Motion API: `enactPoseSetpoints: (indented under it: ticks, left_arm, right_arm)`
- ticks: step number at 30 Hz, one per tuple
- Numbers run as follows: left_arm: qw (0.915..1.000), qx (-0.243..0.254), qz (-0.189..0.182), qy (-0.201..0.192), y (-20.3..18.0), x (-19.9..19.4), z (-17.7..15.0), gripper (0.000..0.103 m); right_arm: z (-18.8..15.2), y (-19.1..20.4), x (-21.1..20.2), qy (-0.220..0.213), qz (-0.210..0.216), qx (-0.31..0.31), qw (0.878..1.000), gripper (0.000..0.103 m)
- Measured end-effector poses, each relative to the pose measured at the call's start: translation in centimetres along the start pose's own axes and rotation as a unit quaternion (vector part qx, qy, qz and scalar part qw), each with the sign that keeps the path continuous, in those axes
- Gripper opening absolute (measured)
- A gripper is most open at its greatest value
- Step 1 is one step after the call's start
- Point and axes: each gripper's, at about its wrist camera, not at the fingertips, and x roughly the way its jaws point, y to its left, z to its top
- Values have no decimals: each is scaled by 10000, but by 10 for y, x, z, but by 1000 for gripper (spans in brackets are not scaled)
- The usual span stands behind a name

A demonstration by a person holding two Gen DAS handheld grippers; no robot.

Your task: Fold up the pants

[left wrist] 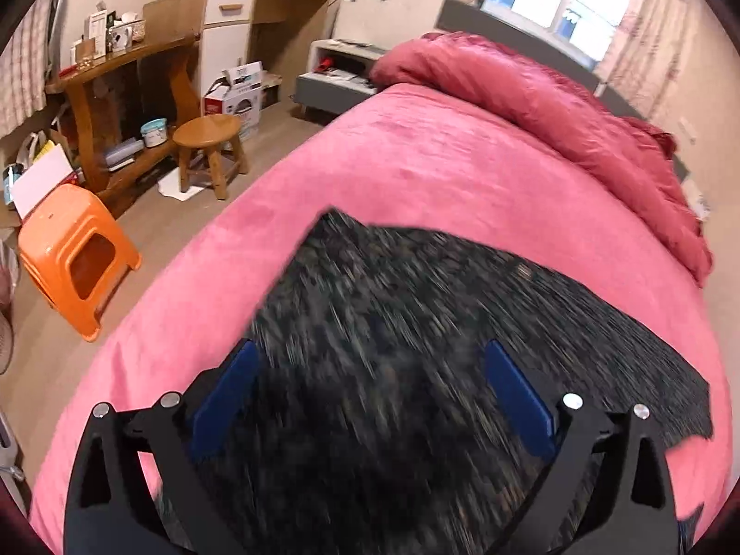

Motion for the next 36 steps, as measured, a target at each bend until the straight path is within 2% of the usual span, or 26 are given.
enactPoseSetpoints:
  ticks: [4, 7, 11, 14, 15, 17, 18, 21, 26, 31, 36]
  left_arm:
    - [9991, -419, 47, 78, 14, 36, 25, 83]
    - [9978, -638, 16, 188, 19, 60, 36, 77]
    - [9970, -698, -76, 327, 19, 83, 42, 66]
    - [9973, -644, -96, 349, 13, 92, 46, 50]
    - [9971, -654, -101, 365, 13, 95, 49, 38]
    - [9970, -647, -112, 403, 11, 97, 49, 25]
    - [9972, -633, -94, 384, 12, 95, 50, 9]
    - [9975, -592, -335, 216, 11, 78, 49, 4]
    - [9963, -515, -658, -181, 12, 31, 45, 4]
    - [9889, -554, -1254, -575, 16, -27, 27, 3]
    - [9793, -322, -1786, -898, 22, -91, -10, 2]
  right_arm:
    - [-1, -2, 3, 7, 86, 103, 9999, 52]
    - [-1, 0, 5, 13, 128, 86, 9999, 57]
    - [-1, 2, 6, 11, 128, 68, 9999, 58]
    - [-1, 3, 7, 8, 137, 84, 9999, 58]
    - [-1, 3, 8, 10, 135, 84, 9999, 58]
    - [-1, 3, 8, 12, 140, 87, 9999, 58]
    - [-1, 3, 8, 10, 145, 92, 9999, 58]
    - [-1, 3, 8, 10, 148, 98, 9998, 58]
    - [-1, 3, 8, 10, 152, 103, 9998, 58]
    - [-1, 3, 8, 7, 172, 118, 9998, 58]
    - [-1, 1, 8, 0, 208, 148, 9997, 58]
